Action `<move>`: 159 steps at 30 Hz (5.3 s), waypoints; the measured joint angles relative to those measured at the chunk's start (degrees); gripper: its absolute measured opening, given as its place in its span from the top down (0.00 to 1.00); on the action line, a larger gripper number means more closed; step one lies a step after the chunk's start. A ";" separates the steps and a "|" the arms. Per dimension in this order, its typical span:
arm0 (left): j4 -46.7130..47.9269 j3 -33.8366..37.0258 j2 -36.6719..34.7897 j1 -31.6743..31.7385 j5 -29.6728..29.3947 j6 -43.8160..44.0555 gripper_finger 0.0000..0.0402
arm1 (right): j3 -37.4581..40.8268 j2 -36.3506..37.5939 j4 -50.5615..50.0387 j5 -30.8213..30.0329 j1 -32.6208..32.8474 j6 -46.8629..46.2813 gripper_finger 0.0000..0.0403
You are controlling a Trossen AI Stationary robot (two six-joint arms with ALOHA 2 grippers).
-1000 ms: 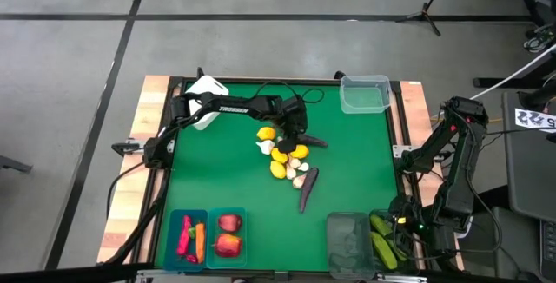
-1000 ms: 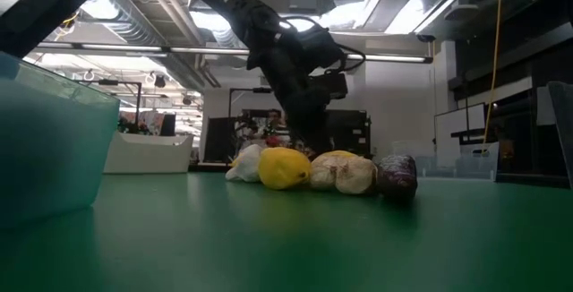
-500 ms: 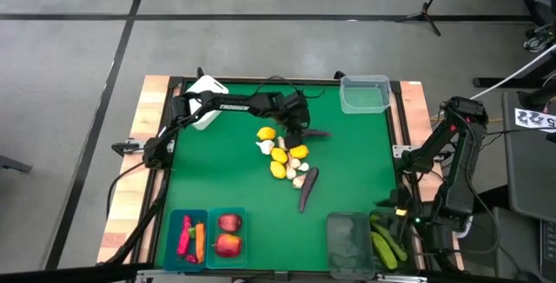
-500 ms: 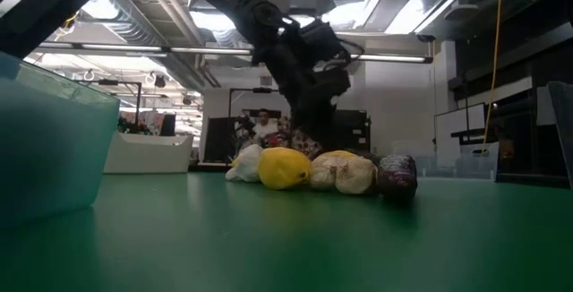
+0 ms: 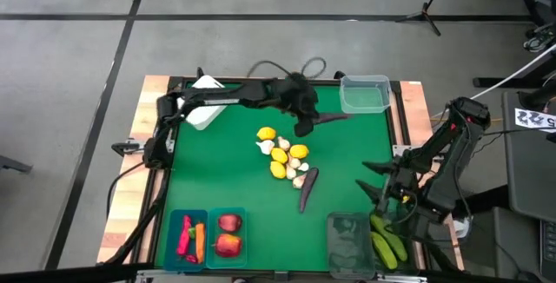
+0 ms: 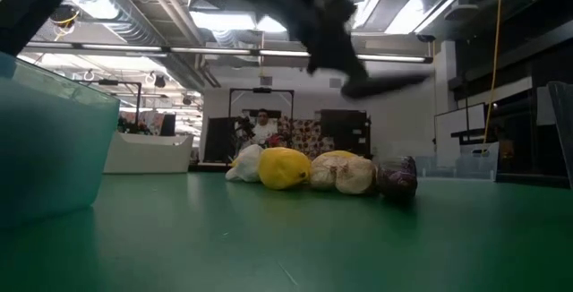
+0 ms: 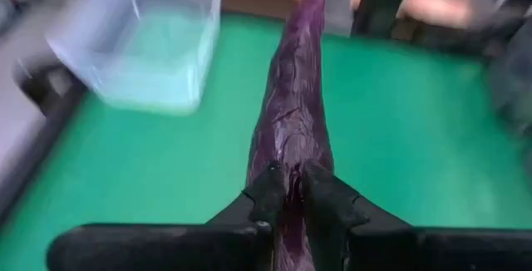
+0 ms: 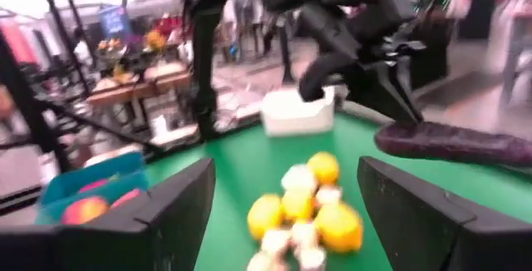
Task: Sort produce into baskets
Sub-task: Put the eggplant into the transparent bin
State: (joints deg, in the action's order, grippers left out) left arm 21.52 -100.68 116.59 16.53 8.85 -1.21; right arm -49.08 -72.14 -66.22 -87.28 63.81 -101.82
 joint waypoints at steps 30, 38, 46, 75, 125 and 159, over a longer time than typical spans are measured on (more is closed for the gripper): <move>-5.88 2.08 3.65 -6.54 -4.23 -18.73 0.55 | 0.00 2.62 -2.62 3.65 -10.03 2.10 0.27; -4.52 2.08 4.81 -8.22 -15.83 -12.24 0.43 | -0.02 2.62 -3.74 13.51 -13.31 0.62 0.27; 12.42 2.05 -4.75 -8.28 -16.34 0.33 0.46 | -1.70 2.62 2.06 32.20 -36.92 13.69 0.27; 26.32 2.01 -20.54 -15.19 -16.47 -1.22 0.49 | -1.90 -20.62 36.62 63.12 -83.04 43.54 0.27; 27.49 2.05 -20.50 -14.67 -16.52 -2.14 0.49 | -8.90 -29.11 32.69 67.40 -82.89 52.54 0.93; 27.51 2.05 -20.50 -14.69 -16.52 -2.99 0.49 | -9.03 -1.29 -2.67 60.01 -103.51 95.85 0.91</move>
State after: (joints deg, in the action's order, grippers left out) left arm 49.03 -98.63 96.09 1.85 -7.66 -4.20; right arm -58.11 -73.43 -68.89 -27.27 -39.69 -5.97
